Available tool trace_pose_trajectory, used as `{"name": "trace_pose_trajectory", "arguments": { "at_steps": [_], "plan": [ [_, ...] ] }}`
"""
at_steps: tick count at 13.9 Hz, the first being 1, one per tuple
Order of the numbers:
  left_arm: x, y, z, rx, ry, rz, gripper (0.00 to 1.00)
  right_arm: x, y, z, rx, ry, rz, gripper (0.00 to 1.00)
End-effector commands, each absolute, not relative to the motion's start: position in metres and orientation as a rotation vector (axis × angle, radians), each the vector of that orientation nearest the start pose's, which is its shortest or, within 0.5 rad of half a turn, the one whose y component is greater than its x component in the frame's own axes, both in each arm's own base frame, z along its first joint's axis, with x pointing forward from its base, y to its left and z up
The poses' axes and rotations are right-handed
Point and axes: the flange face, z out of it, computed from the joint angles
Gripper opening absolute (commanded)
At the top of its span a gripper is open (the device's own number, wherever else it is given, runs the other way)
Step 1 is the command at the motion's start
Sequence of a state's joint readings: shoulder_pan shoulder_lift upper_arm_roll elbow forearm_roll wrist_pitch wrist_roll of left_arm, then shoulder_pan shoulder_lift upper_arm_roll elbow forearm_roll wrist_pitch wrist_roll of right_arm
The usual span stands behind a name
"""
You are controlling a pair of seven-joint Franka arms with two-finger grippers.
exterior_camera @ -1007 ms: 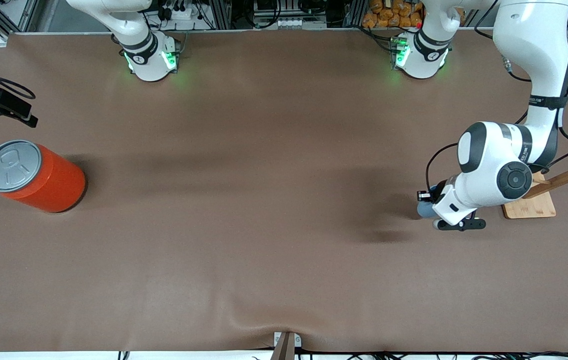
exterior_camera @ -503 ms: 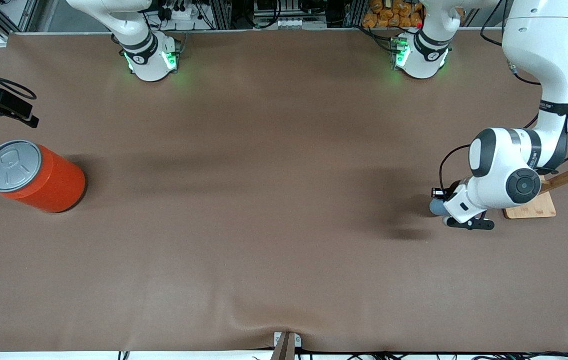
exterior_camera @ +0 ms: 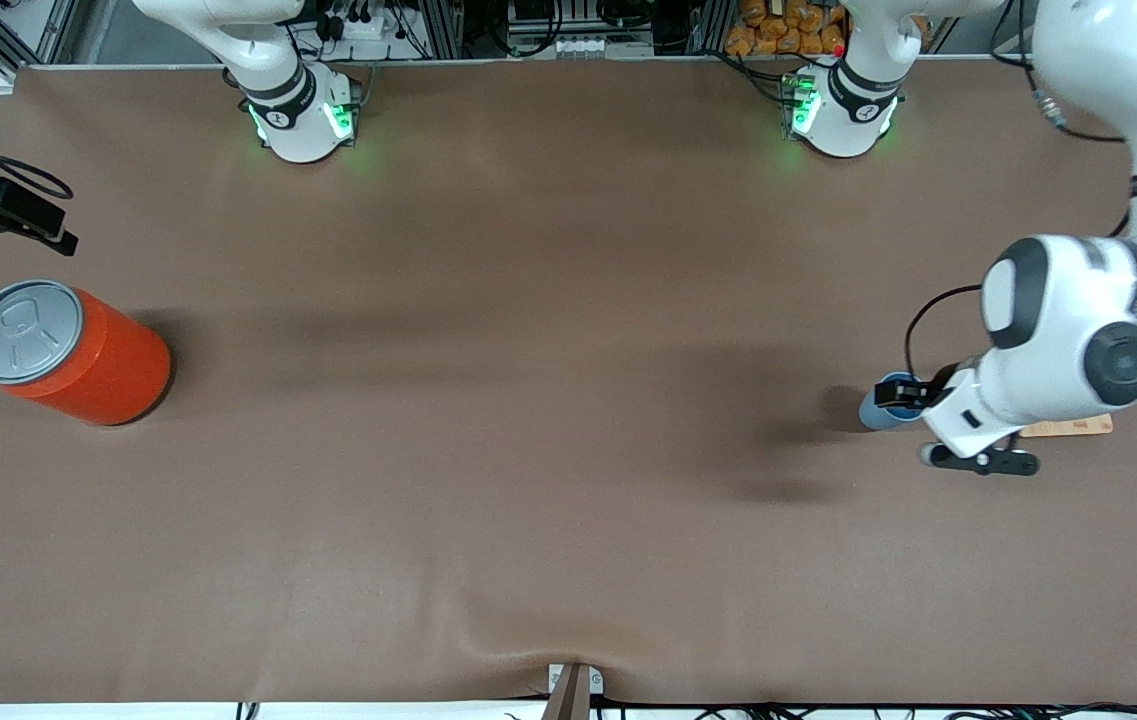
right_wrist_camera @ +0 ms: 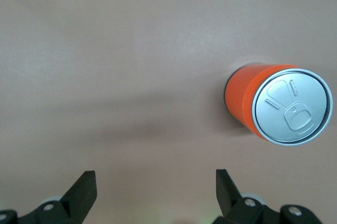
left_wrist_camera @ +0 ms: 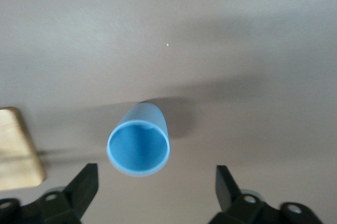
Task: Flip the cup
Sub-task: 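Lower the upright cup onto the table beside the wooden stand, then open the left gripper and raise it away from the cup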
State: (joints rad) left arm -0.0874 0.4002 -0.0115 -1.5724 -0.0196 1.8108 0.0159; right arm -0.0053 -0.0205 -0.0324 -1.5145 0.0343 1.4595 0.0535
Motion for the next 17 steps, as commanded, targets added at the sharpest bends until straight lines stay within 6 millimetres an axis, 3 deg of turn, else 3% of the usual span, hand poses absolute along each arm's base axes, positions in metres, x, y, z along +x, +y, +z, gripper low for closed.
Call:
{"name": "trace_pose_trajectory", "arguments": {
  "at_steps": [1,4,6,11,14,17],
  "plan": [
    [0.646,-0.058,0.470,-3.114,0.152,0.278,1.00,0.538,-0.015,0.656,-3.102,0.132,0.058,1.00],
    [0.615,-0.035,0.545,-3.135,0.099,0.169,1.00,0.538,-0.016,0.656,-3.102,0.134,0.058,1.00],
    [0.585,-0.036,0.575,-3.139,0.077,0.123,1.00,0.538,-0.016,0.656,-3.102,0.134,0.058,1.00],
    [0.523,-0.036,0.621,-3.138,0.012,0.014,1.00,0.538,-0.016,0.656,-3.102,0.134,0.058,1.00],
    [0.509,-0.036,0.636,-3.133,0.012,-0.018,1.00,0.538,-0.016,0.655,-3.101,0.134,0.060,1.00],
    [0.510,-0.036,0.643,-3.133,0.009,-0.032,1.00,0.537,-0.016,0.655,-3.101,0.134,0.062,1.00]
  ]
}}
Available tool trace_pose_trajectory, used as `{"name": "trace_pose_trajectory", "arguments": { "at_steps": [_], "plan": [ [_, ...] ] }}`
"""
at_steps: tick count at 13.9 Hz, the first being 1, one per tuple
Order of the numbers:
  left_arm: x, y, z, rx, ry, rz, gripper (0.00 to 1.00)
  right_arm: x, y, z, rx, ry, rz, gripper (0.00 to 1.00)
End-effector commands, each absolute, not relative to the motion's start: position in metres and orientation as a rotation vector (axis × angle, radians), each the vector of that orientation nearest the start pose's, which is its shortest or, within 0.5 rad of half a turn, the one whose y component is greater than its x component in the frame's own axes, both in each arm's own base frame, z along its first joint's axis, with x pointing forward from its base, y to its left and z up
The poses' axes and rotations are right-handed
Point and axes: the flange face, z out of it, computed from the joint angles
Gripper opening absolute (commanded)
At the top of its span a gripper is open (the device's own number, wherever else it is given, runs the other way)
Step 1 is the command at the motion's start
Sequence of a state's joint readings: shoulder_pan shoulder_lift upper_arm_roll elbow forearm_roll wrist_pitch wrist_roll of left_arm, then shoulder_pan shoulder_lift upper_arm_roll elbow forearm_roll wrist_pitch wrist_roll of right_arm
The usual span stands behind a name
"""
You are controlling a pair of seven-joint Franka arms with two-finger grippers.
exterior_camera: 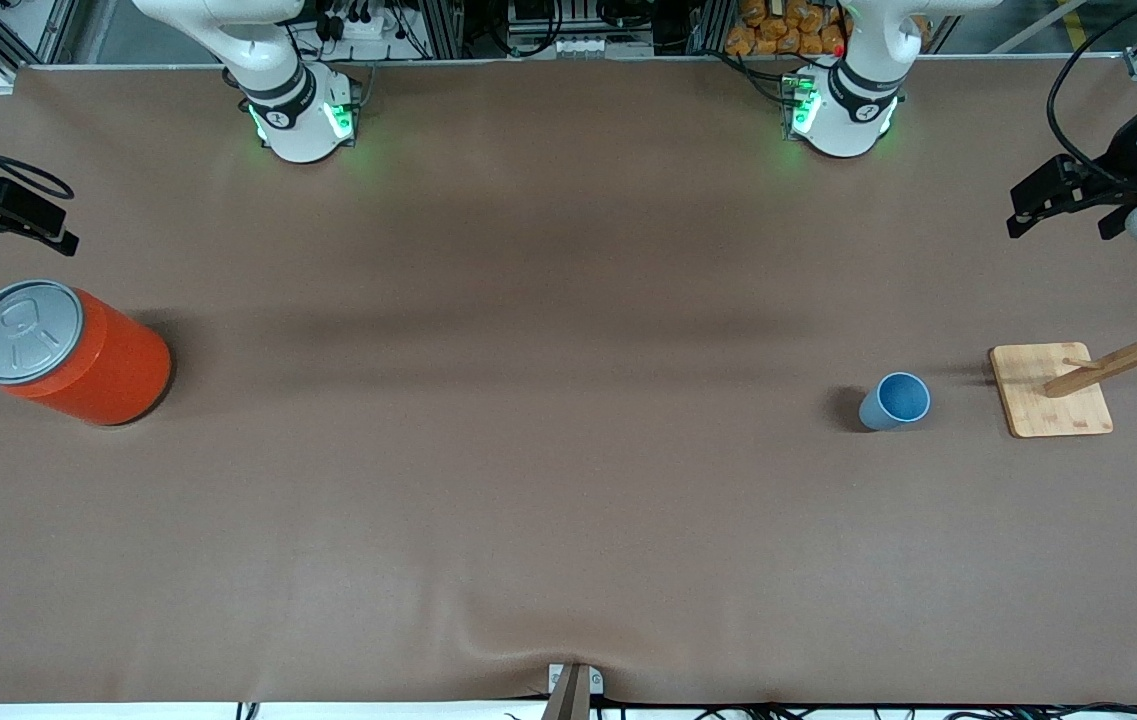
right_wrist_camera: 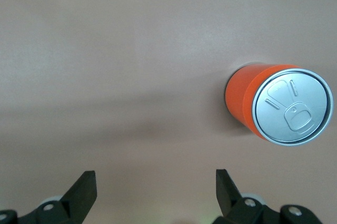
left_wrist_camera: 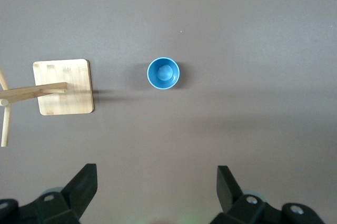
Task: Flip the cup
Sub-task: 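Open the left gripper and raise it away from the cup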
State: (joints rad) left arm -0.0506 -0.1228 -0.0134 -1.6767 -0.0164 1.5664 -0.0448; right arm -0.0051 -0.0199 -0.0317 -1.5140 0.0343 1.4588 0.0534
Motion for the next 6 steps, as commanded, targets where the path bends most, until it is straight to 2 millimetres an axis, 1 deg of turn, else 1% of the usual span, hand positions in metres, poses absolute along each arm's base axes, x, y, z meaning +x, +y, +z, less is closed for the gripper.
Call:
{"name": "trace_pose_trajectory", "arguments": {
  "at_steps": [1,4,6],
  "plan": [
    [0.5130,-0.0355,0.6457,-3.132,0.004,-0.039,1.00,0.5372,-0.0156,0.6552,-3.101,0.134,0.065,1.00],
    [0.5109,-0.0372,0.6452,-3.097,-0.066,-0.007,1.00,0.5372,-0.0156,0.6545,-3.101,0.132,0.067,1.00],
    [0.5081,-0.0395,0.6464,-3.089,-0.068,0.013,1.00,0.5372,-0.0158,0.6545,-3.103,0.132,0.067,1.00]
  ]
}}
